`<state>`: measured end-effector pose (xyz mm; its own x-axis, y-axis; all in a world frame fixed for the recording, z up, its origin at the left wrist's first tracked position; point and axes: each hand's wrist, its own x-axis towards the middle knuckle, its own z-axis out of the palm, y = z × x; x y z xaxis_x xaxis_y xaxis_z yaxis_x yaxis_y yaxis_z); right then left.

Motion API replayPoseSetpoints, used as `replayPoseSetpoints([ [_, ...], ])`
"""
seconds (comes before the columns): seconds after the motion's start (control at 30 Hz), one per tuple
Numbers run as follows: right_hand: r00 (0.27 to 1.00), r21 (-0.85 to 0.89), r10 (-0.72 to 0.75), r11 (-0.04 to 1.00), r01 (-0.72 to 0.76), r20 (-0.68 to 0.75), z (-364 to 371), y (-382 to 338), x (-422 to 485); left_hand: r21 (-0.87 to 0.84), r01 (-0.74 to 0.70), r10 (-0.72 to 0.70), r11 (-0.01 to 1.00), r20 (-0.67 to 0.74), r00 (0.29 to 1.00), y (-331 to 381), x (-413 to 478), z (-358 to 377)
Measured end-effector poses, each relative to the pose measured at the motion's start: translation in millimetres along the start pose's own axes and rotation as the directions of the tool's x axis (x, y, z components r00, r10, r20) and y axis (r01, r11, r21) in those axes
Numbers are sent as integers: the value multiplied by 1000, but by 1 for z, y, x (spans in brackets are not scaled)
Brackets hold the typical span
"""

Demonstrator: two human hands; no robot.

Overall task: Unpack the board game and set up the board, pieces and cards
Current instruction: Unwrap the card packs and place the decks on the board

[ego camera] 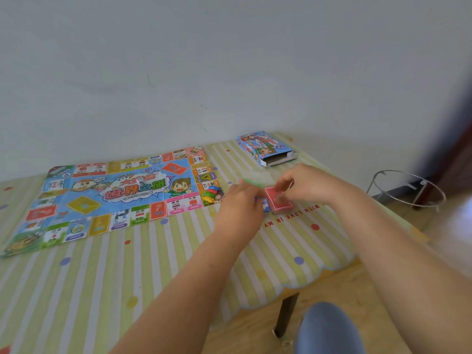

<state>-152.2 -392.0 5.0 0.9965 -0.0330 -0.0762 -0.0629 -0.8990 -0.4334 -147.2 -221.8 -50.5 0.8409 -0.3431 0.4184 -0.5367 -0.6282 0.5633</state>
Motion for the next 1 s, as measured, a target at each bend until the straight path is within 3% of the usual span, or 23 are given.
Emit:
replayPoseSetpoints([
  [0.5,993,-325,33,946,5,110,5,-19,11,5,29,-29,1000,40,999,-5,-3,4],
  [1.0,997,-370,20,929,8,71,11,-15,18,1,50,-50,999,42,998,-11,0,9],
])
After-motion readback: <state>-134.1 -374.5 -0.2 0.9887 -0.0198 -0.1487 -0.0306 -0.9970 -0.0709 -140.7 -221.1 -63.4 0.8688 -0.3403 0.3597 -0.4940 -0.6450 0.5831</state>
